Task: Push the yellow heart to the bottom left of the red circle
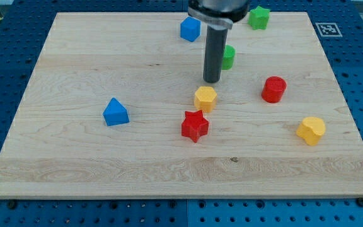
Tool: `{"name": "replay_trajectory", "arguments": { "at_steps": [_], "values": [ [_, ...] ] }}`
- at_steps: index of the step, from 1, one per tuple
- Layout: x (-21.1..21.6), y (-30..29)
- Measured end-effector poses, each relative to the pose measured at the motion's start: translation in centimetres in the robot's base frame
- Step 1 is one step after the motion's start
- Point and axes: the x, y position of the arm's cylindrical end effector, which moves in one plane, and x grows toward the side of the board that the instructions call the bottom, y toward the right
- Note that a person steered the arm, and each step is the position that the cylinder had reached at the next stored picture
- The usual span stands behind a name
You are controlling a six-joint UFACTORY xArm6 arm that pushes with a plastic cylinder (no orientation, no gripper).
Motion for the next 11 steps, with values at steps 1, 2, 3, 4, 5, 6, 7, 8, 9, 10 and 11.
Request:
{"name": "replay_trajectory", "arguments": {
  "at_steps": [1,2,3,4,5,6,7,8,9,10,11],
  "values": [
    [-1.4,1.4],
    [-2.5,6.9],
    [-2.9,10.5],
    [-2.0,15.1],
    [1.7,20.5],
    [10.0,25.6],
    [15.0,27.1],
    [15.9,25.9],
    [20.1,18.7],
    [20.5,18.1],
    [19.2,18.2]
  ]
}}
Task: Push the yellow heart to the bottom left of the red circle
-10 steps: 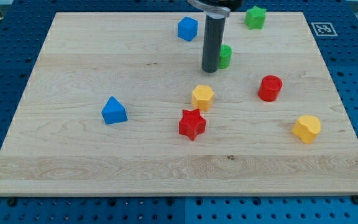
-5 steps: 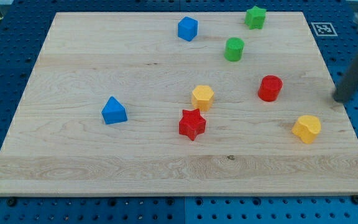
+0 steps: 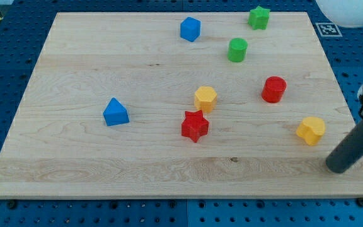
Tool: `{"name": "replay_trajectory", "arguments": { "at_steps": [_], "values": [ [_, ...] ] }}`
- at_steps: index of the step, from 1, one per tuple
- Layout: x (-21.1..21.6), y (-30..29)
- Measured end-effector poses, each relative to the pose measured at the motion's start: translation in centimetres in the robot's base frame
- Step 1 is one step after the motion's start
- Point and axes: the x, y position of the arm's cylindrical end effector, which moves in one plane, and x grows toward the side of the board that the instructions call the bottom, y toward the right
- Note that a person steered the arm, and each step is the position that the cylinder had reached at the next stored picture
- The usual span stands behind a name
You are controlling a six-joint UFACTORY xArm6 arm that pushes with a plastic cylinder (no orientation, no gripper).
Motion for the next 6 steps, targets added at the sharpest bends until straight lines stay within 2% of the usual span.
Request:
{"name": "replay_trajectory", "arguments": {
  "at_steps": [1,2,3,6],
  "values": [
    [-1.6,-0.8],
    [-1.4,0.1],
    [-1.4,3.4],
    [-4.1,2.1]
  ]
}}
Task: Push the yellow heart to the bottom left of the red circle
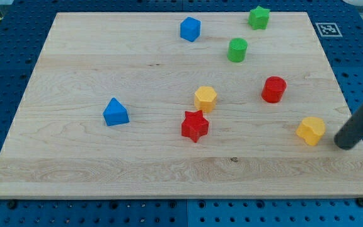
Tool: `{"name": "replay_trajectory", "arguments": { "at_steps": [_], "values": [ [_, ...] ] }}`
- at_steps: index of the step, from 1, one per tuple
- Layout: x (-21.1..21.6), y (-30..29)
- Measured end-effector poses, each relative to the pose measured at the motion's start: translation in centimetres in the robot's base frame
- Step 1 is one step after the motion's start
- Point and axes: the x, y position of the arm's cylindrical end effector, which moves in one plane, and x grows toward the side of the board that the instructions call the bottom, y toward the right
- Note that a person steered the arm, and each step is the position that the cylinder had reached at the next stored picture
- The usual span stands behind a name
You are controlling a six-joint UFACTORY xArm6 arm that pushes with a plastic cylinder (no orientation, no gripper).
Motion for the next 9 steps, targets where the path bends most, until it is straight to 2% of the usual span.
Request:
{"name": "replay_trajectory", "arguments": {
  "at_steps": [2,7,8,9],
  "values": [
    [-0.7,-1.3],
    [-0.3,-11.7],
    [0.1,-10.4],
    [-1.7,-4.5]
  ]
}}
